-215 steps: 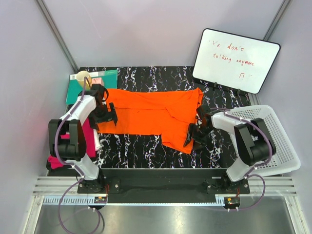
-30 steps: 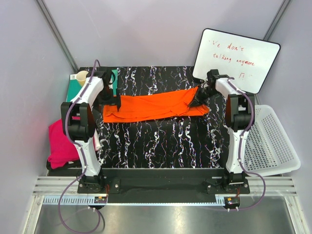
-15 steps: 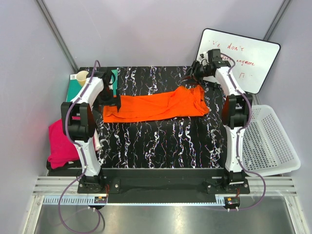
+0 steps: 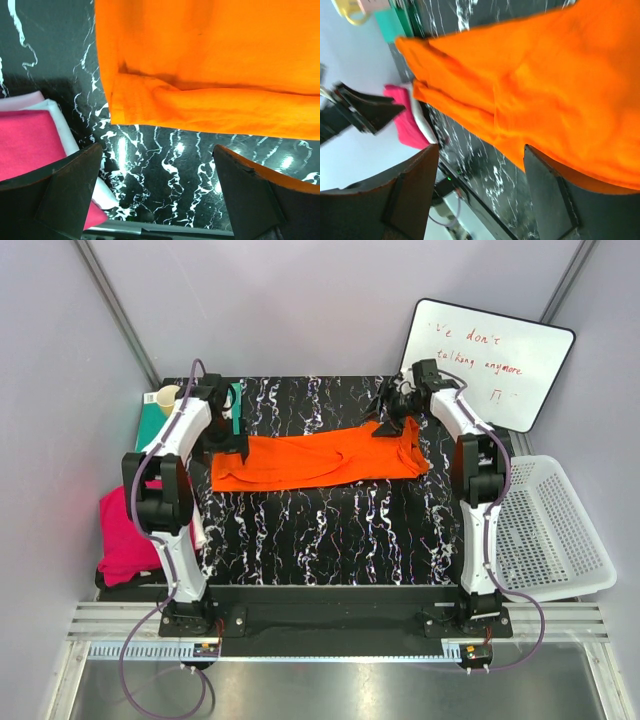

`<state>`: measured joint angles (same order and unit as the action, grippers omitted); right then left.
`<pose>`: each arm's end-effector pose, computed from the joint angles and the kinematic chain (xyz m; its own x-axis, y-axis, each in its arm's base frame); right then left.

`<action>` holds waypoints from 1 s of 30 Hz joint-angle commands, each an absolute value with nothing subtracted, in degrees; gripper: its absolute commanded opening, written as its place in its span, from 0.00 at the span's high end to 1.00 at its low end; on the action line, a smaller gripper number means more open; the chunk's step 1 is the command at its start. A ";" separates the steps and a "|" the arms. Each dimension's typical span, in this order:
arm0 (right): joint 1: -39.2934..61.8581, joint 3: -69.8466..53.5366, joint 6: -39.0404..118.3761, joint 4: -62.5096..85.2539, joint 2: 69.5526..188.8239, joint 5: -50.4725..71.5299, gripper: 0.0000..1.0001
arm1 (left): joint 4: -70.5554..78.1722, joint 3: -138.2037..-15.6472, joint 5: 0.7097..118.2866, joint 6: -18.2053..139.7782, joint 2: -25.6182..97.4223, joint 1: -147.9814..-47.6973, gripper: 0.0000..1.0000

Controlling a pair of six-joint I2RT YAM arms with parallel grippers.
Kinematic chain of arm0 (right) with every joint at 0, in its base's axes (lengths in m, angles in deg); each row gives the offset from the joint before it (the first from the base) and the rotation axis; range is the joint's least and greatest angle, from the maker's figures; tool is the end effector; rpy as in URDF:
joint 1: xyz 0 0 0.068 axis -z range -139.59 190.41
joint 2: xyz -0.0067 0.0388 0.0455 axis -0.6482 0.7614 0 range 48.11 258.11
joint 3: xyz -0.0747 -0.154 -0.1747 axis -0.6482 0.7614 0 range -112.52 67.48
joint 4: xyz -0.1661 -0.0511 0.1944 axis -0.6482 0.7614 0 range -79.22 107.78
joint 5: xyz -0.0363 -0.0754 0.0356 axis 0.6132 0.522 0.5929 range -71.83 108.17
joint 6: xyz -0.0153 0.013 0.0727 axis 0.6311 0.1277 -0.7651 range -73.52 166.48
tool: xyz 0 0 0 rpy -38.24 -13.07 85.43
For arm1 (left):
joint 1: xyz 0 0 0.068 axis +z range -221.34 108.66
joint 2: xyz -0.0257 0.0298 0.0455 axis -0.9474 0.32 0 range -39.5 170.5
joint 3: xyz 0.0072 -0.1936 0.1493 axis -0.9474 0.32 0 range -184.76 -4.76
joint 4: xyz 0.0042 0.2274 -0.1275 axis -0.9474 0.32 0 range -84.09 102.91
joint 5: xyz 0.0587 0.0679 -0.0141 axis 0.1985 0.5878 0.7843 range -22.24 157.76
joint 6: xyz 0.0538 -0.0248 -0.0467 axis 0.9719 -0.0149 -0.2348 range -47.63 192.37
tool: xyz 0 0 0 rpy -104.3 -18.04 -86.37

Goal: Fold and stack the t-shirts
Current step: Fold the other side of the tshirt into a rectangle, then rotate the tshirt 90 degrees

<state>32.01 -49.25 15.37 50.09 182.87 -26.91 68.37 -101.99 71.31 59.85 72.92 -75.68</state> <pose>0.4884 0.1176 0.1614 -0.9617 0.2269 -0.1538 0.0185 0.6138 0.7893 0.3895 -0.0257 0.1901 -0.9644 -0.1437 -0.2219 -0.1502 0.9886 0.0128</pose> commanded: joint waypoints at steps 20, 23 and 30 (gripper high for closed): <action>24.41 -46.33 26.79 71.33 179.85 8.24 1.00 | 74.03 -130.97 76.02 60.85 97.16 -80.22 1.00; 24.24 -48.27 26.88 71.77 181.87 8.15 1.00 | 75.08 -130.35 76.55 60.41 98.56 -80.22 1.00; 22.83 -56.61 29.60 74.41 189.07 11.75 1.00 | 78.33 -126.41 76.72 59.71 98.66 -80.30 1.00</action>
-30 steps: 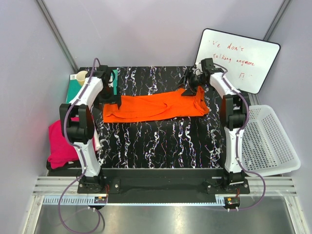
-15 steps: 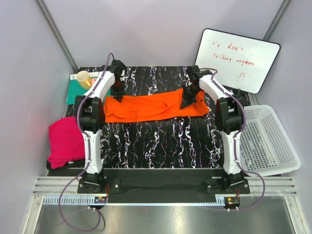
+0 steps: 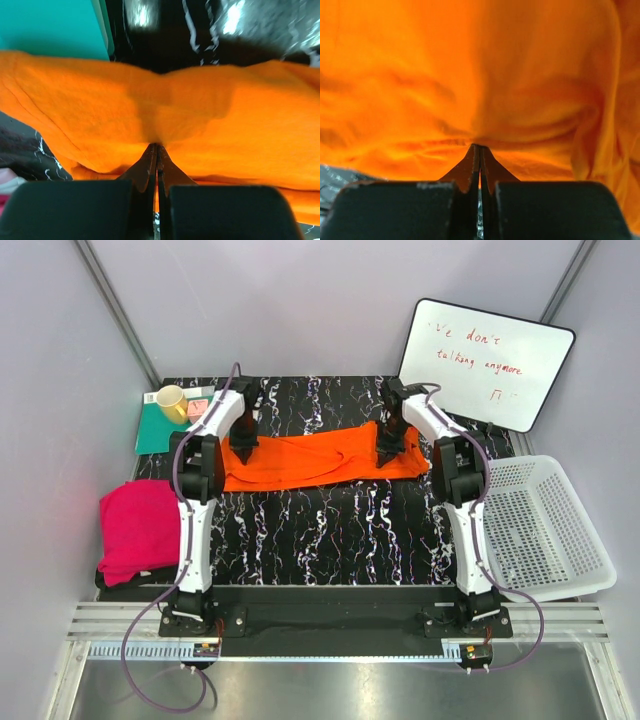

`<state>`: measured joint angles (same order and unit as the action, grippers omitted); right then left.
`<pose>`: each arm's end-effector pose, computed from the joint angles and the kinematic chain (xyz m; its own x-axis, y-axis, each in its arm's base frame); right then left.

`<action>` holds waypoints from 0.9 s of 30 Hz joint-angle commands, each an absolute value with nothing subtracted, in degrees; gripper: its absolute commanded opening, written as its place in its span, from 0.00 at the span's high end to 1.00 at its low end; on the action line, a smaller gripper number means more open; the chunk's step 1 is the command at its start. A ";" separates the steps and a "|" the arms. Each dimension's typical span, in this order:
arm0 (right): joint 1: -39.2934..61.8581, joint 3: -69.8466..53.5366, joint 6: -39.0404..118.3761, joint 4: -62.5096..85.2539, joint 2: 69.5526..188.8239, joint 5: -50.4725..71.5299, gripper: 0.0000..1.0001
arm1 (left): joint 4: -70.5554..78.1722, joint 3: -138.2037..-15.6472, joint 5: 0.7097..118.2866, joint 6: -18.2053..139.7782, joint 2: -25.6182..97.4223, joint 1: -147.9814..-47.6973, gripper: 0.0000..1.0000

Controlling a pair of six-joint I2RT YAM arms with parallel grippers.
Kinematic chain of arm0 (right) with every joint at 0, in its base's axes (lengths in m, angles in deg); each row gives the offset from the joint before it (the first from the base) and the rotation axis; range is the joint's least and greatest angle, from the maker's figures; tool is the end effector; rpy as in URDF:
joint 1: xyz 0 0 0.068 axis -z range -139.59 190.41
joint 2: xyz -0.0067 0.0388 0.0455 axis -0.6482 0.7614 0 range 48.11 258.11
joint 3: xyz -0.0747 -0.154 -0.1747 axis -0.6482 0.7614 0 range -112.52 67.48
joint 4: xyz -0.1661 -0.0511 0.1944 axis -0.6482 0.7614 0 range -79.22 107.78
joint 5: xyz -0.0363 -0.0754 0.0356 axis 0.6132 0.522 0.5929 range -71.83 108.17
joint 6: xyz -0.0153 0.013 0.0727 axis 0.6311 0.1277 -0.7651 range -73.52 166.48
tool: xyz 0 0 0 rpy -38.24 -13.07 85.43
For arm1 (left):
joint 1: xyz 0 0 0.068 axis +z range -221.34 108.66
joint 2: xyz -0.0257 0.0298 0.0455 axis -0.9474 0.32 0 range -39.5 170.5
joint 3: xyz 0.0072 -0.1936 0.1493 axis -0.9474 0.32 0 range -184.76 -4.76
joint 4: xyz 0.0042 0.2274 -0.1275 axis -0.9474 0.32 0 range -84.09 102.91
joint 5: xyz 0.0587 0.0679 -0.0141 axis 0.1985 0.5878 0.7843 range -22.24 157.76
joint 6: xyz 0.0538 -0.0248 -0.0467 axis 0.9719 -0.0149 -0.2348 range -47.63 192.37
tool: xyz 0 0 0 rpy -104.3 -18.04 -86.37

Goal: Fold and stack the t-shirts
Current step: Rotate the tshirt 90 degrees

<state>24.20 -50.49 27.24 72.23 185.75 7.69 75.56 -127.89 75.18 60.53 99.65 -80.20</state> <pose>0.4431 0.1407 0.1109 -0.9951 0.0483 -0.0864 0.0281 0.9750 0.2206 0.4550 -0.0627 0.1206 -0.9936 -0.0509 -0.1003 -0.0620 0.9919 0.1107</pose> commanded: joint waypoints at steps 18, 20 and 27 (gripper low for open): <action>18.53 -86.68 32.59 66.16 206.40 8.34 1.00 | 71.49 -88.28 55.49 56.73 78.72 -92.84 1.00; 17.13 -87.03 33.12 62.56 206.84 7.71 1.00 | 70.60 -86.59 52.48 55.50 76.96 -96.02 1.00; 14.92 -89.49 32.77 53.06 207.89 4.73 0.92 | 66.03 -85.08 43.69 48.55 73.09 -108.42 1.00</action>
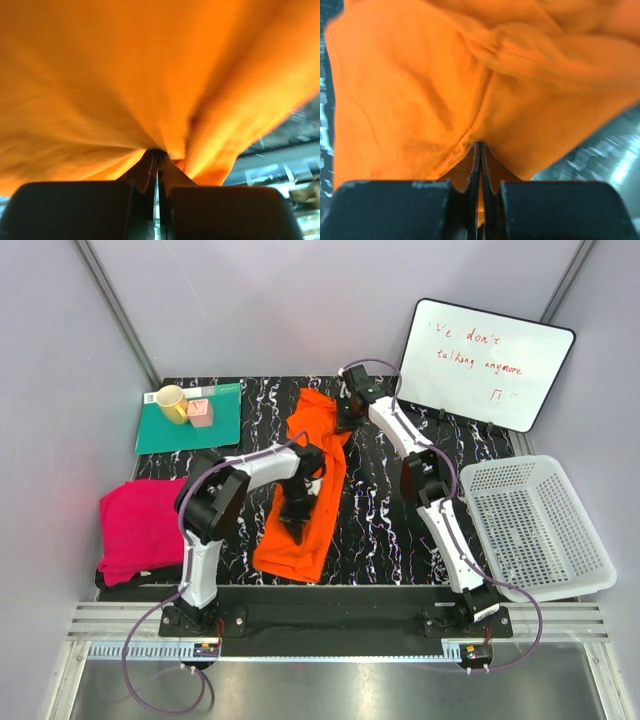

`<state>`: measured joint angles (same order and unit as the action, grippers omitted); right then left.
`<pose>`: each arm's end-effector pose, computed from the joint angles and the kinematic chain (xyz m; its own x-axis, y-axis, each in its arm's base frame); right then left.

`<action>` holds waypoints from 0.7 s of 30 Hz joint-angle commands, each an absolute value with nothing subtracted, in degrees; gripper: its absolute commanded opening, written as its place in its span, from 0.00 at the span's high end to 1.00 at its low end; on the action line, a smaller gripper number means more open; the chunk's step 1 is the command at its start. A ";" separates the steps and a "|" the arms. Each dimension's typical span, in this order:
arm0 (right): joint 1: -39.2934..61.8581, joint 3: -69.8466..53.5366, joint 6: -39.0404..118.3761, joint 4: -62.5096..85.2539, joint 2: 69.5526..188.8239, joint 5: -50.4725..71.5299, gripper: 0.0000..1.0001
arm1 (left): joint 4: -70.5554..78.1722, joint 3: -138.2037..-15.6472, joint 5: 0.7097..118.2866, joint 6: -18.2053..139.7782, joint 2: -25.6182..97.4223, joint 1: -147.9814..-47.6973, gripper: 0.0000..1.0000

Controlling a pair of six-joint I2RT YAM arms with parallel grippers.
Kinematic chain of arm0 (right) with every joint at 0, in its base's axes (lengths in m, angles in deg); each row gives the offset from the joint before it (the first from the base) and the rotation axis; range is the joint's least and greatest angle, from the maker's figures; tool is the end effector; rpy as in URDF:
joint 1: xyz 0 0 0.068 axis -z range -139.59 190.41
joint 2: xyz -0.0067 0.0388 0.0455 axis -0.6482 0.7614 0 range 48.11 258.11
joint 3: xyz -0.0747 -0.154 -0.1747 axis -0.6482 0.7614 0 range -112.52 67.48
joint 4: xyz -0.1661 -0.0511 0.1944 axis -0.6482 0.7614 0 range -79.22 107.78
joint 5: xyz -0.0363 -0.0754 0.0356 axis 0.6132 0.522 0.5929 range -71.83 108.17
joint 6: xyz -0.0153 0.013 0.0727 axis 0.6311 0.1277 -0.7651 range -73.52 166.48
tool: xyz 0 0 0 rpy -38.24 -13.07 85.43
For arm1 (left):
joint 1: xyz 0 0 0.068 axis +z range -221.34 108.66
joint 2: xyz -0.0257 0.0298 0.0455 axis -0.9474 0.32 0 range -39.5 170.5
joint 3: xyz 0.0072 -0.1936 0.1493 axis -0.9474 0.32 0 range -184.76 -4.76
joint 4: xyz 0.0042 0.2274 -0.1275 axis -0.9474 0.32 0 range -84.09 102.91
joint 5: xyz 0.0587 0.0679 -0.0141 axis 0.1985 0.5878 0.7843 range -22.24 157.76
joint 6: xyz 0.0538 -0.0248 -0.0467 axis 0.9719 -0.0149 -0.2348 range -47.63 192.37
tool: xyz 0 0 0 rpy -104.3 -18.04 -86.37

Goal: Fold and stack the t-shirts
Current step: Rotate the tshirt 90 degrees

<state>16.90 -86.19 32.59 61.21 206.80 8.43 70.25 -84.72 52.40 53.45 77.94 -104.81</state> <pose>0.5137 0.2351 0.1245 -0.8487 -0.1111 -0.5170 -0.2857 0.9191 0.2715 0.2666 -0.1965 0.0884 -0.9301 0.2402 0.2778 0.1957 0.9642 -0.1788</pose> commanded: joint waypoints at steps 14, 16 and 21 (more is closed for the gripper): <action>16.15 -61.94 32.25 52.70 179.08 9.46 0.83 | 69.98 -88.35 53.09 50.22 58.67 -109.57 0.58; 17.02 -57.96 30.76 53.75 174.70 9.91 0.79 | 70.07 -87.03 52.29 50.13 56.74 -110.01 0.23; 20.19 -46.53 27.06 54.90 166.78 8.86 0.77 | 70.07 -84.65 48.51 48.81 53.49 -112.64 0.21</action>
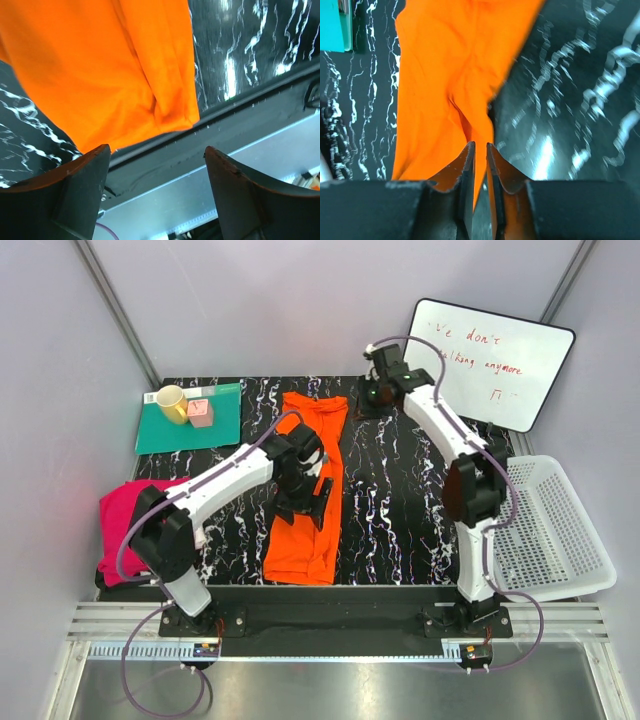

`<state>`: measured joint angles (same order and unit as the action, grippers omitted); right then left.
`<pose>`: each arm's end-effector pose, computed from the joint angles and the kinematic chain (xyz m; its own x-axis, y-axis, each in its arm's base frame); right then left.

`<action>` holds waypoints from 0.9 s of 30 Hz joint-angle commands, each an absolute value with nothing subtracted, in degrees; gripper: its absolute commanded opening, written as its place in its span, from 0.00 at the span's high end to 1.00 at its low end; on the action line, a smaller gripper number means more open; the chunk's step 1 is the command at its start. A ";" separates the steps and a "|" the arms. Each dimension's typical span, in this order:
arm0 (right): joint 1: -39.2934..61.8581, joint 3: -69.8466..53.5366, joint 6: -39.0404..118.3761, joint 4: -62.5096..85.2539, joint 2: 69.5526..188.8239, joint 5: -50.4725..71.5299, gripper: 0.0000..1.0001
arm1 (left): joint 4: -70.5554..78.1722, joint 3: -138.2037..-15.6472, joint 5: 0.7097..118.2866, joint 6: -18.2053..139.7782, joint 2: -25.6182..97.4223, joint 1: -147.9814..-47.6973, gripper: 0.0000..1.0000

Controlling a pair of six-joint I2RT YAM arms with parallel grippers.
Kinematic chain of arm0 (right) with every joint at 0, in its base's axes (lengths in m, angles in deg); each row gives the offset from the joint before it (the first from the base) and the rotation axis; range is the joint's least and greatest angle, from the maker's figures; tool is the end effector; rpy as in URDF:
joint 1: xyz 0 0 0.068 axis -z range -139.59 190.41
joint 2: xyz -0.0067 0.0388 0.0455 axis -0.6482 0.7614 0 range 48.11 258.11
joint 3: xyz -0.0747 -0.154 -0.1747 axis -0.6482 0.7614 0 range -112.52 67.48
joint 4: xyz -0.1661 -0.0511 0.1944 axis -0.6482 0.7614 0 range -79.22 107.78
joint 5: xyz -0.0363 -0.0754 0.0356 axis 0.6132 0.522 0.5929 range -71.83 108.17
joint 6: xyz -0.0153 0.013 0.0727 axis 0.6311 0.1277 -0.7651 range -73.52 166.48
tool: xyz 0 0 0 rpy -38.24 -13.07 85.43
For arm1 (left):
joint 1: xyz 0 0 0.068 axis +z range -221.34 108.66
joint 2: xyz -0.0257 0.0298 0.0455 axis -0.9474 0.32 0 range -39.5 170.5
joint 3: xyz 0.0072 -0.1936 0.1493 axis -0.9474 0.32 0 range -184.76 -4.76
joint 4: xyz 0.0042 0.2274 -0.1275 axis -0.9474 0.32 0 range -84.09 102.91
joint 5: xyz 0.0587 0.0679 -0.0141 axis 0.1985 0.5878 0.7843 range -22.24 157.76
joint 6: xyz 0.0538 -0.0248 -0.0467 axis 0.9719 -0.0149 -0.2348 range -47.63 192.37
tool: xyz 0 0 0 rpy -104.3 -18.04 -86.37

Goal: Fold and stack the t-shirts
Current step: Rotate the tshirt 90 degrees

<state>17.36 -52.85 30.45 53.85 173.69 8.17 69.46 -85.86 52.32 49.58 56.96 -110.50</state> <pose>0.4523 0.2044 0.2396 -0.7964 -0.0432 -0.6032 -0.2828 0.9082 0.3084 0.2404 -0.2177 0.2071 -0.9526 0.2944 -0.0762 0.3032 0.8993 -0.3153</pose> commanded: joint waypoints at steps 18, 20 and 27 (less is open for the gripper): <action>25.91 -37.82 26.97 56.04 160.52 5.25 0.76 | 71.22 -81.48 52.90 46.35 65.52 -125.83 0.30; 26.08 -37.03 27.50 56.22 160.17 4.64 0.75 | 71.13 -81.48 54.05 45.91 67.01 -126.45 0.34; 26.78 -35.27 29.08 56.48 158.67 2.45 0.75 | 70.07 -82.89 57.12 45.12 70.79 -126.54 0.45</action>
